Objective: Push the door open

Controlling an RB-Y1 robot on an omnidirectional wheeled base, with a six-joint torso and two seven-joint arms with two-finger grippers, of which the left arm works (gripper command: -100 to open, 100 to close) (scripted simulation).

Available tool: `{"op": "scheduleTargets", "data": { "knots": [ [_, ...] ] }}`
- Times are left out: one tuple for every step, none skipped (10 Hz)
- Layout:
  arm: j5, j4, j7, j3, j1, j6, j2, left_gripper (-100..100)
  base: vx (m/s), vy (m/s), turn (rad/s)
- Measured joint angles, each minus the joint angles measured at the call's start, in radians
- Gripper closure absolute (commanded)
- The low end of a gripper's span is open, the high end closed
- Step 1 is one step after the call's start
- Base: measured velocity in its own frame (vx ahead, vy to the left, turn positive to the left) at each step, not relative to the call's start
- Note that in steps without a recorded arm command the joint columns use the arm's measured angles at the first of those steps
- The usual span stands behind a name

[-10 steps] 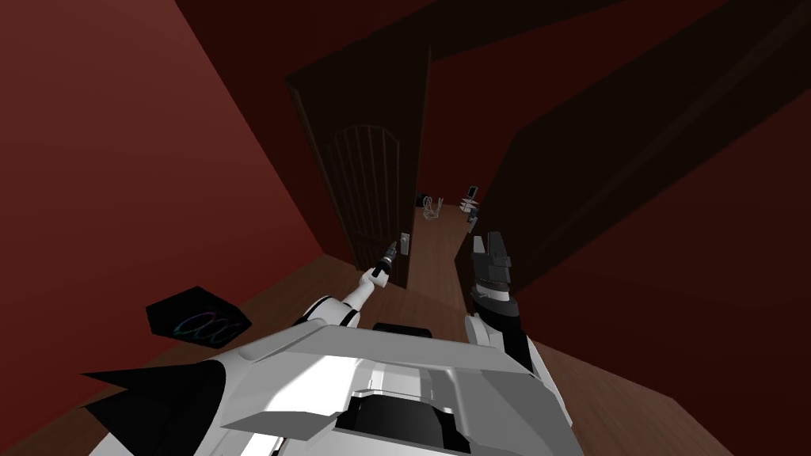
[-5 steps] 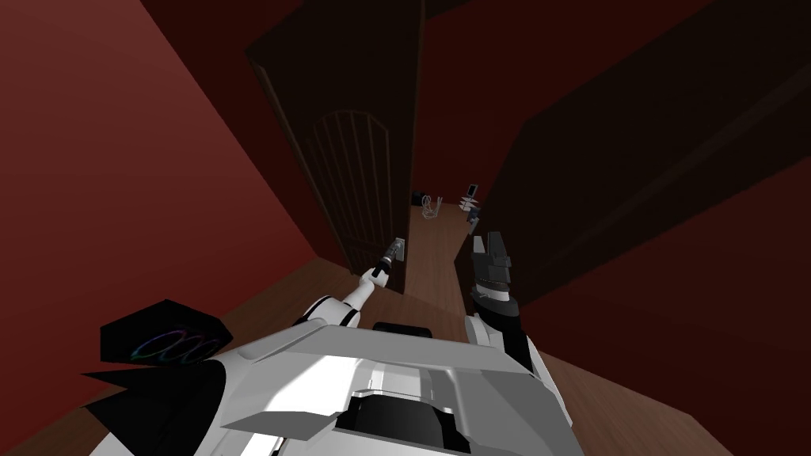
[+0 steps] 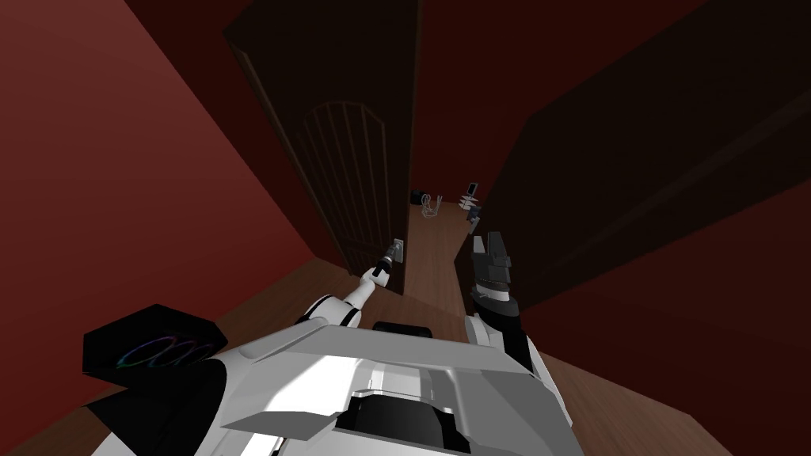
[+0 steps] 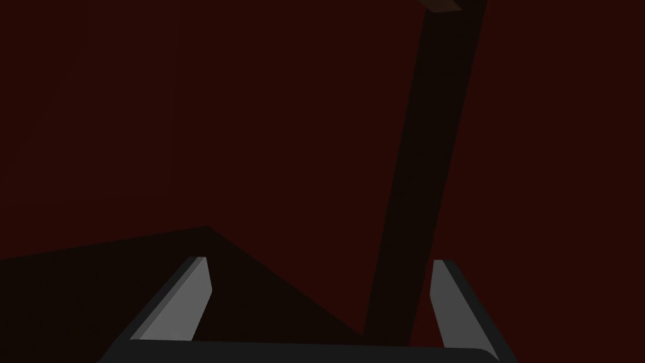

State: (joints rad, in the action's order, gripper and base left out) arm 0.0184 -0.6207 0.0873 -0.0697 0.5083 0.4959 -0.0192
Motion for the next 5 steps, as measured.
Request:
{"op": "scheduleTargets", "data": {
  "knots": [
    [0.0, 0.0, 0.0, 0.0, 0.0, 0.0, 0.0, 100, 0.0, 0.0, 0.0],
    [0.0, 0.0, 0.0, 0.0, 0.0, 0.0, 0.0, 100, 0.0, 0.0, 0.0],
    [0.0, 0.0, 0.0, 0.0, 0.0, 0.0, 0.0, 100, 0.095, -0.068, 0.016],
    [-0.001, 0.0, 0.0, 0.002, -0.006, -0.004, -0.004, 100, 0.138, -0.099, 0.049],
    [-0.003, 0.0, -0.002, 0.006, -0.012, -0.009, -0.008, 100, 0.157, -0.091, 0.036]
  ]
}}
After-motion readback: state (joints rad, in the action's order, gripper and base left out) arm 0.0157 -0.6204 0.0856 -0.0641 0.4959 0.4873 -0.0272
